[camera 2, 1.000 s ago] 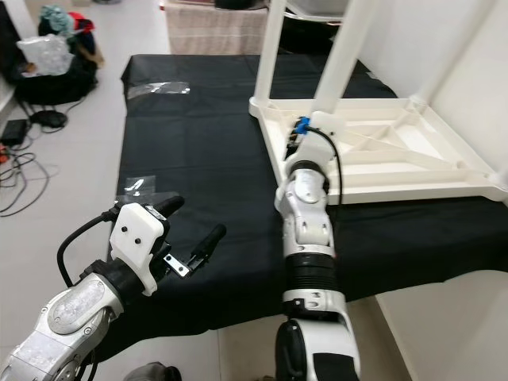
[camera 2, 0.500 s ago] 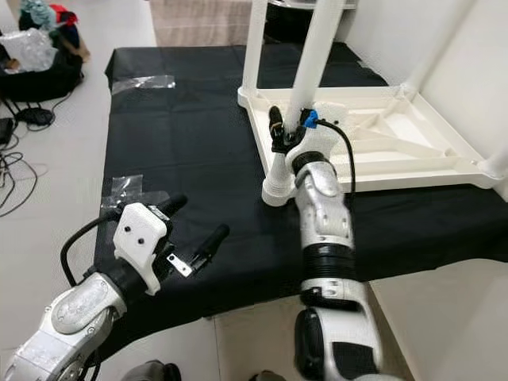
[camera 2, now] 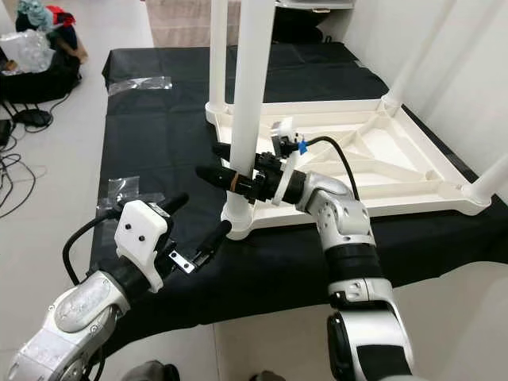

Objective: Building children table

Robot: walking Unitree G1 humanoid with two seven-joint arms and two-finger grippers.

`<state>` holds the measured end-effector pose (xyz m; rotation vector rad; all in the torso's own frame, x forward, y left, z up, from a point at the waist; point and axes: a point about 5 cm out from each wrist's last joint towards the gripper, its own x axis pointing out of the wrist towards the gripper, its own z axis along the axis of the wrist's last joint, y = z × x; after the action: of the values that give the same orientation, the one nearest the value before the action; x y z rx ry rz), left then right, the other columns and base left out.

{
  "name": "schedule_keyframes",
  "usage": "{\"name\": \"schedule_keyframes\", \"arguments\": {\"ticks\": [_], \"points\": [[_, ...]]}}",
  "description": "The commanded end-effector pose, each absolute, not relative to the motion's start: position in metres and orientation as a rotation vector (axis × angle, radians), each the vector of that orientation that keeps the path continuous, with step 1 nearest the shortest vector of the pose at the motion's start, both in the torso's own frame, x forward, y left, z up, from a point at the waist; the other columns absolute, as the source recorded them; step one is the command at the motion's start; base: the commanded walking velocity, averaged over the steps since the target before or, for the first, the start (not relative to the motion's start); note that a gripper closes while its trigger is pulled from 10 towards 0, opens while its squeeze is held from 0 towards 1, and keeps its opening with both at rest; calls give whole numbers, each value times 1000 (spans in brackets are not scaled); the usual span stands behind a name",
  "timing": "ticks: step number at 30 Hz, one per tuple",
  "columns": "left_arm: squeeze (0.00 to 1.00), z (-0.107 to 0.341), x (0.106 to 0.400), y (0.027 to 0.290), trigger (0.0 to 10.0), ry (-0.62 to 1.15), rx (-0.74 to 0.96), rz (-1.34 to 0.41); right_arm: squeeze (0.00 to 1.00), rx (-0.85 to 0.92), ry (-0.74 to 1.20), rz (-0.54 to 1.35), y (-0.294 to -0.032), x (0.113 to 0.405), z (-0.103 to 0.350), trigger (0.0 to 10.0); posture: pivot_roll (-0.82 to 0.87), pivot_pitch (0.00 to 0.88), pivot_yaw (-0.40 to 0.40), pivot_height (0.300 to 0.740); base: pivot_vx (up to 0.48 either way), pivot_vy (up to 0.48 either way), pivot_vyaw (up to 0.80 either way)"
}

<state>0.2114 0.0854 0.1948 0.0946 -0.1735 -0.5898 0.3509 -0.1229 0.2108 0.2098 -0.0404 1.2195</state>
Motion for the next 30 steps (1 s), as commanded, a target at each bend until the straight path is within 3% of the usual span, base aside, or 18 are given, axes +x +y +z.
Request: {"name": "schedule_keyframes", "arguments": {"ticks": [1,2,16,17,19,20,21,27,28,29,30], "points": [[0,193,210,86,10000,-162,101,-592,0,181,-28,1200,-117,356,208,3569,92,77,-82,740,0,0,0],[0,193,210,86,10000,-162,102,-589,0,161,-27,1120,-115,362,207,0,93,75,-82,740,0,0,0],[0,191,212,85,10000,-160,106,-594,0,115,-107,326,-154,381,212,0,80,76,-78,740,0,0,0],[0,190,213,85,10000,-159,106,-594,0,92,-95,25,-166,377,205,0,74,75,-80,740,0,0,0],[0,190,213,86,10000,-158,105,-589,0,86,-88,-194,-174,368,200,0,74,75,-80,740,0,0,0],[0,190,213,86,10000,-158,105,-589,0,86,-88,-194,-174,368,200,0,74,75,-80,740,0,0,0],[0,189,213,86,10000,-156,104,-586,0,104,-88,-346,-176,359,199,0,75,75,-79,740,0,0,0],[0,189,212,85,10000,-154,103,-589,0,134,-51,-375,-160,354,193,0,76,73,-79,740,0,0,0],[0,189,212,85,10000,-152,102,-590,0,147,-54,-335,-151,355,193,4667,74,72,-79,740,0,0,0],[0,189,212,85,10000,-152,102,-590,0,147,-54,-335,-151,355,193,4667,74,72,-79,740,0,0,0],[0,189,213,85,10000,-152,103,-589,0,159,-66,-278,-141,357,195,10000,75,72,-81,740,0,0,0]]}}
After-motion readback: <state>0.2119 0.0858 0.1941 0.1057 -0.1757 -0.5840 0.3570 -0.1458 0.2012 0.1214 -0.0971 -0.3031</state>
